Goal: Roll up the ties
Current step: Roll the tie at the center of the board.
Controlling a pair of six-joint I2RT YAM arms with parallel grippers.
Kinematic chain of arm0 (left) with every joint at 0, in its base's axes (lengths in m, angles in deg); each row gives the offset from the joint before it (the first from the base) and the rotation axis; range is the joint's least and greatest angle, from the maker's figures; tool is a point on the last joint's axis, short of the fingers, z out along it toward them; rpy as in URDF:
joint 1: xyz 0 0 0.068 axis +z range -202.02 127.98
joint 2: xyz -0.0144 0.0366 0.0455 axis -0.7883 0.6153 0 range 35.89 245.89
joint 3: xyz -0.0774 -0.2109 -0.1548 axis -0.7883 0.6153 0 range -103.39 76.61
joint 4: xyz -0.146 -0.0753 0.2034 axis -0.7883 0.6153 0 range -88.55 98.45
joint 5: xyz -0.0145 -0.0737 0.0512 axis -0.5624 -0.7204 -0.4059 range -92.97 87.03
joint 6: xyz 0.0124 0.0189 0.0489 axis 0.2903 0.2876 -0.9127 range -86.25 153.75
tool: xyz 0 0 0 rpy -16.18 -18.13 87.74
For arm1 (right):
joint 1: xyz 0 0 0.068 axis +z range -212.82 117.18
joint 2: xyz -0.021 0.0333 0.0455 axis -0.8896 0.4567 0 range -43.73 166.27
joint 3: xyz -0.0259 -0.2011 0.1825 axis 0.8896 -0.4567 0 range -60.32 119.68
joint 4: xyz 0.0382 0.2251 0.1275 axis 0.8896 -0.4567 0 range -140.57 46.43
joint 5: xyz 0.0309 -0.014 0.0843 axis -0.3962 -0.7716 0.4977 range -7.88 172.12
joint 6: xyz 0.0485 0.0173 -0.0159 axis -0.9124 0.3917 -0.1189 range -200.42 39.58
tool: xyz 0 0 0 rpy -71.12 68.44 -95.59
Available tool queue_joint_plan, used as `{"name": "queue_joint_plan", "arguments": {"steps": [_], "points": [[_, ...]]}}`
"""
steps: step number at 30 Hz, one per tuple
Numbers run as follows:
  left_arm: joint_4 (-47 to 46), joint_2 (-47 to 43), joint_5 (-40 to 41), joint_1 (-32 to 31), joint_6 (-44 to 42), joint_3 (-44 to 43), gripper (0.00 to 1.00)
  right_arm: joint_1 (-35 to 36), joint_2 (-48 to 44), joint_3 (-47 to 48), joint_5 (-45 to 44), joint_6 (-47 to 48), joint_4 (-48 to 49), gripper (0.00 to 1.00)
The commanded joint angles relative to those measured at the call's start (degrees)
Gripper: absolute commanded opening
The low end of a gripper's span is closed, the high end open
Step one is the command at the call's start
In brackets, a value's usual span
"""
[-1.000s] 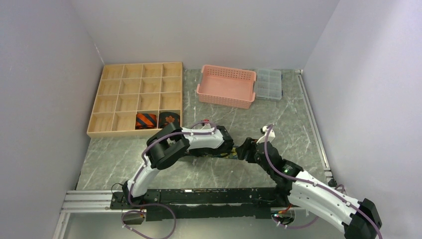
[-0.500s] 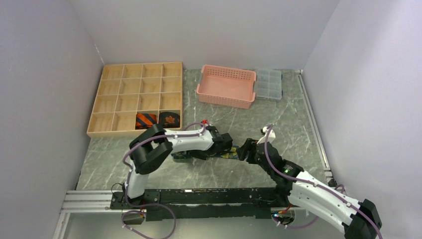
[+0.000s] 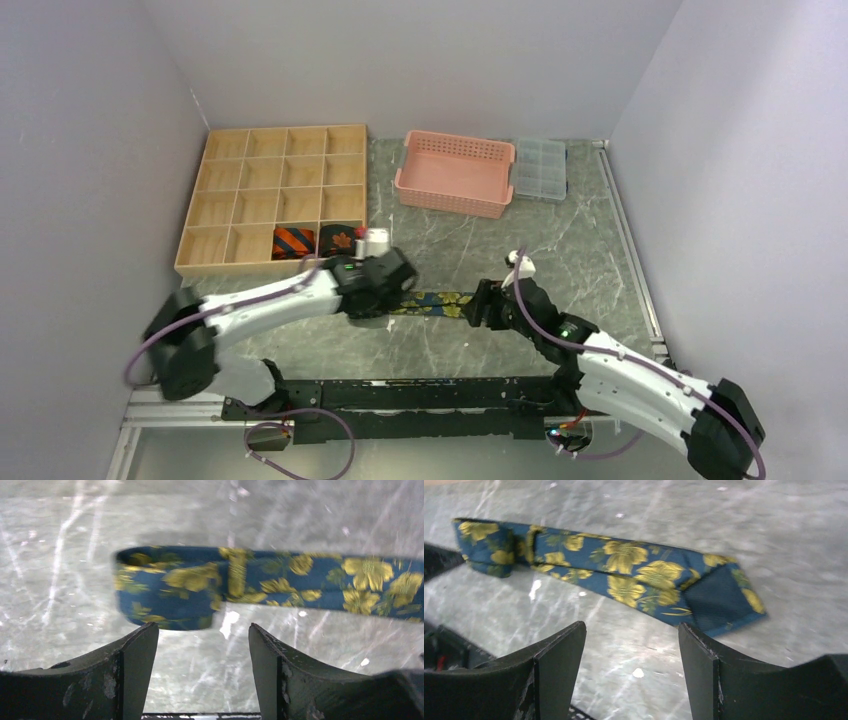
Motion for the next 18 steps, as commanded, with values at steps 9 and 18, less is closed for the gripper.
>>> {"name": "queue_joint_plan", "arguments": {"steps": [9,18], "points": [[-34.17,-48.42,-23.28,32.94,-0.73,40.04,0.77,3.09,30.60,20.93,22.13,-1.90,19.69,0.68],[-49.67,-37.91,-40.56,43.88,-0.39,47.31,0.76,7.28,50.02,34.06,22.27,-2.85,19.76,0.64]]}}
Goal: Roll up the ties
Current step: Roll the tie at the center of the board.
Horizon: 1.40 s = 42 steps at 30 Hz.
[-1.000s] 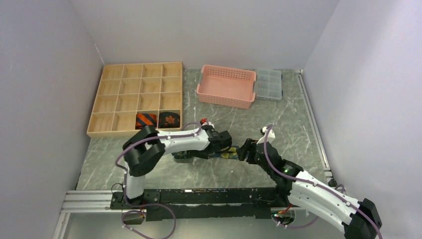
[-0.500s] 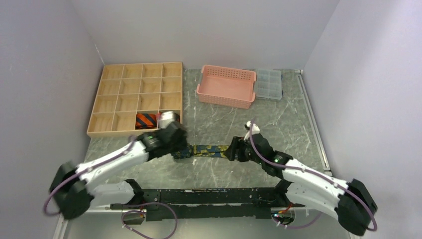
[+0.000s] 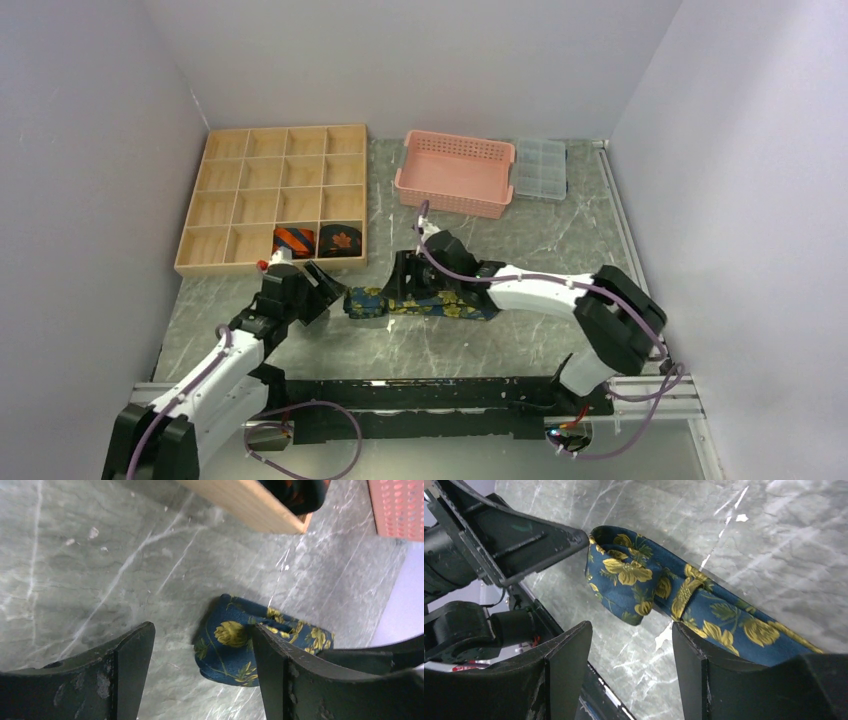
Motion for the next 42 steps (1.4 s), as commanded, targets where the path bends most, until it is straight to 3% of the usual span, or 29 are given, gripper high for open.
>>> {"name": "queue_joint_plan", "arguments": {"steps": [1,10,20,33,37,42], "points": [[-13.01,1.06,-10.24,1.79,-0.22,2.87,0.76,1.43,4.85,4.98,0.84,-0.86,2.29,0.64],[-16.12,3.38,-14.77,4.59,-2.19,4.52,0.75,3.01,12.70,11.70,-1.48,-1.55,0.22,0.59],[-19.62,4.66,-18.22,5.57,-3.89,6.44,0.72,2.88,15.54,7.75,-2.60,-3.51,1.55,0.47],[-34.50,16.45,-29.03,5.54,-3.86,6.35,0.71,1.41,15.80,2.13,-1.01,-4.32,6.20,0.44],[-38.66,20.15,-32.24,5.56,-3.40,6.29,0.66,1.28,16.14,2.32,0.00,-4.33,7.25,0.44],[-40.72,20.37,-34.23,5.50,-3.07,6.76,0.50,1.13,16.74,2.21,1.04,-4.81,8.67,0.43]]}}
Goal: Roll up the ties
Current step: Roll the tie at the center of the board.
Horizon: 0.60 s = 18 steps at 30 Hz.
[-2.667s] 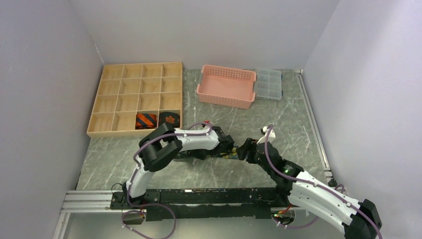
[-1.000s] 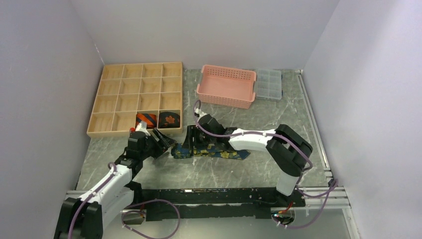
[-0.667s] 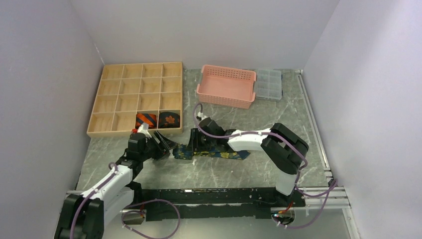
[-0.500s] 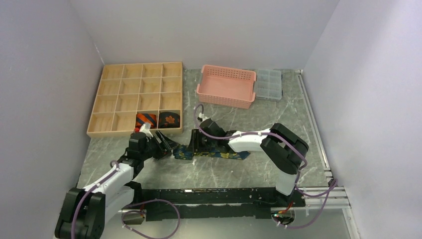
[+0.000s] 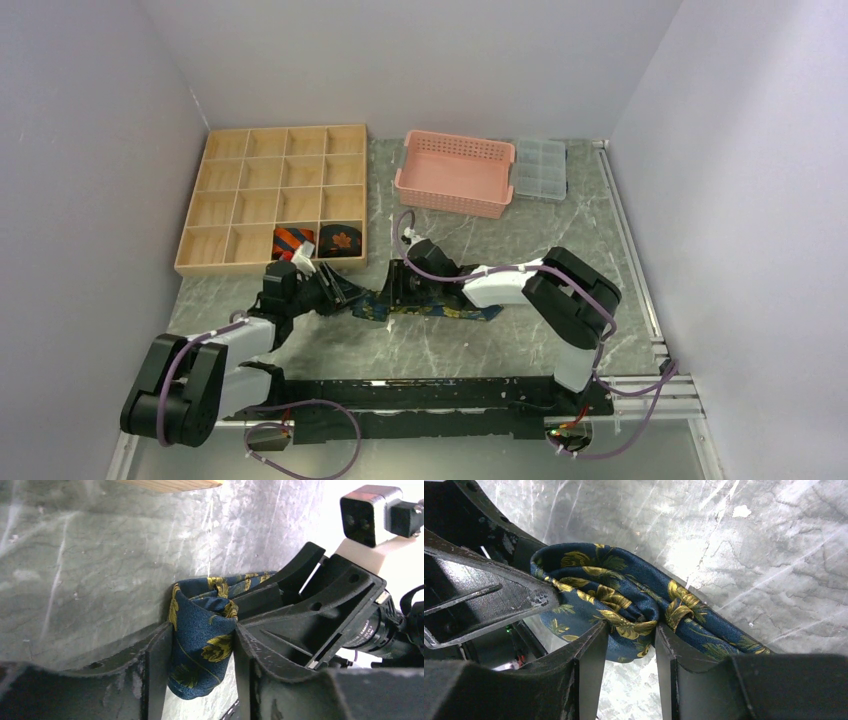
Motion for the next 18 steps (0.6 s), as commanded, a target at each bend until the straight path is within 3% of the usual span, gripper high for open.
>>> {"name": "queue_joint_plan", "arguments": {"steps": [1,6,9,14,18], "points": [[-5.84,-0.60,-5.00,0.02,-0.09,0.27,0.49,-0.44,1.22,-0.99,0.69,-0.15,1.34,0.43],[-6.12,-1.62,-6.16,-0.16,0.59,0.95,0.63,-0.76,2.10,-1.31,1.45,-0.81,2.59,0.43],[-5.24,-2.10,-6.11,-0.69,0.29,1.27,0.64,-0.84,1.97,-1.42,1.31,-0.83,2.79,0.43],[-5.15,-2.34,-6.58,-1.19,-0.02,2.02,0.48,-1.03,2.14,-1.67,1.56,-0.95,3.13,0.42],[-4.94,-2.09,-6.84,-2.48,-0.32,1.32,0.43,-1.01,2.38,-1.49,1.88,-1.22,3.42,0.42]]}}
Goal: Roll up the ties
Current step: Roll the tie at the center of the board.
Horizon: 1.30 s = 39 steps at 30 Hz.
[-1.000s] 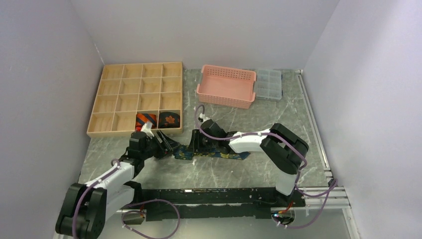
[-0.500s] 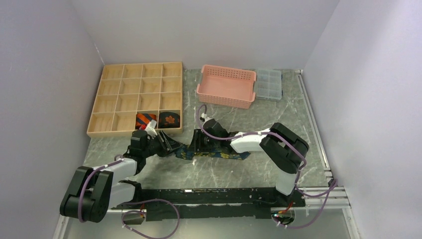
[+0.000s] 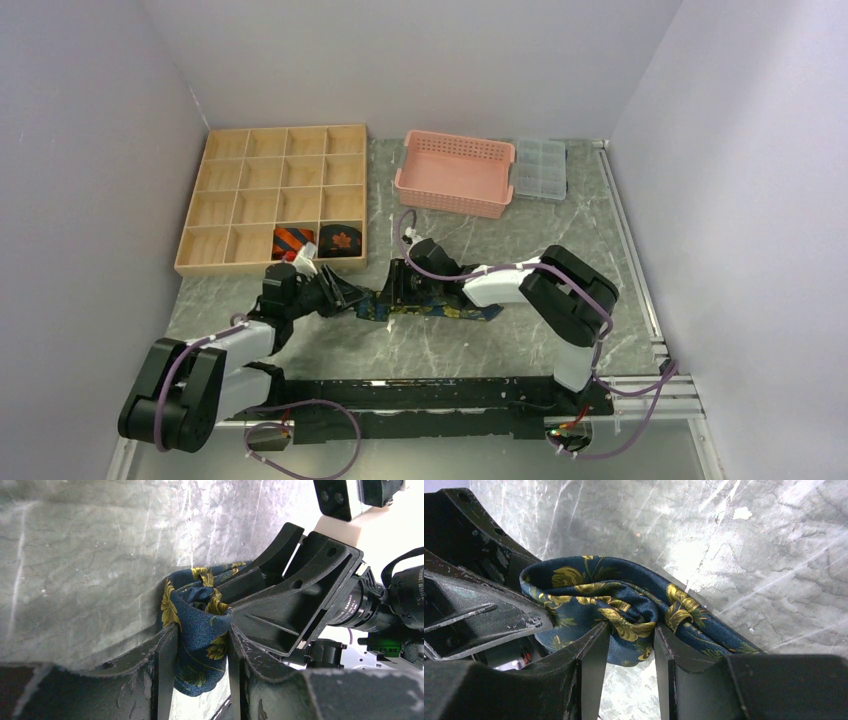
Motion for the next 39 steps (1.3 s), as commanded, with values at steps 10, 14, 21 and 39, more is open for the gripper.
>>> {"name": "queue_joint_plan", "arguments": {"steps": [10,14,21,39], "points": [[4.35,-3.93,-1.57,-4.68,-1.72,-2.16,0.62,-0.27,1.30,-1.02,-0.50,-0.46,1.67,0.41],[6.62,-5.43,-0.78,-5.01,-2.41,-2.17,0.54,-0.35,1.07,-1.34,-0.31,-0.60,2.01,0.41],[8.10,-4.90,-0.76,-5.30,-3.39,-2.89,0.15,-0.36,0.47,-1.83,-0.20,-0.62,2.56,0.41],[41.00,-11.25,14.81,-5.96,-10.19,-16.10,0.03,-1.44,-11.53,-6.22,-3.83,1.74,-1.34,0.60]]}}
